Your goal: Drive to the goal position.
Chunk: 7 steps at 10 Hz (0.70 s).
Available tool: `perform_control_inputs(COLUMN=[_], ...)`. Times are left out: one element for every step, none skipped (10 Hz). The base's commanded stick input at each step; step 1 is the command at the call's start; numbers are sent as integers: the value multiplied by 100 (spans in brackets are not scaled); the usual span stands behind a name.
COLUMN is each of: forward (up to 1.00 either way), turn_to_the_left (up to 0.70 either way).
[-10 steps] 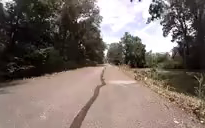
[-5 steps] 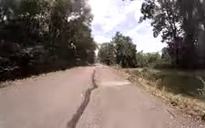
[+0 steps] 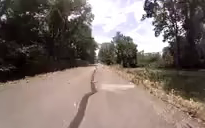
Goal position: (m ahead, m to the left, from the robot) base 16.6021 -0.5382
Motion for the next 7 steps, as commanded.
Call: perform_control_inputs(forward=[70,70,70,70,70,70,70], turn_to_the_left=[0,0,0,0,0,0,0])
